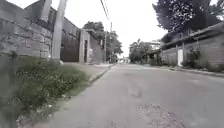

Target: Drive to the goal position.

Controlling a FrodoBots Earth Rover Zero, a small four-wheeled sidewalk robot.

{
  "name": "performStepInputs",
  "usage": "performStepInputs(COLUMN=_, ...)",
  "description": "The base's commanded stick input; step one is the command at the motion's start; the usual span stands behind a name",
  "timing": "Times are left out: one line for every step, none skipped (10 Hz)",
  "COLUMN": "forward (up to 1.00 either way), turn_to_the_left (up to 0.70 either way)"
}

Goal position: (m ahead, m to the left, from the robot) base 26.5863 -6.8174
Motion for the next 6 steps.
performStepInputs(forward=1.0, turn_to_the_left=0.0)
performStepInputs(forward=1.0, turn_to_the_left=0.0)
performStepInputs(forward=1.0, turn_to_the_left=0.0)
performStepInputs(forward=1.0, turn_to_the_left=0.0)
performStepInputs(forward=1.0, turn_to_the_left=0.0)
performStepInputs(forward=1.0, turn_to_the_left=0.0)
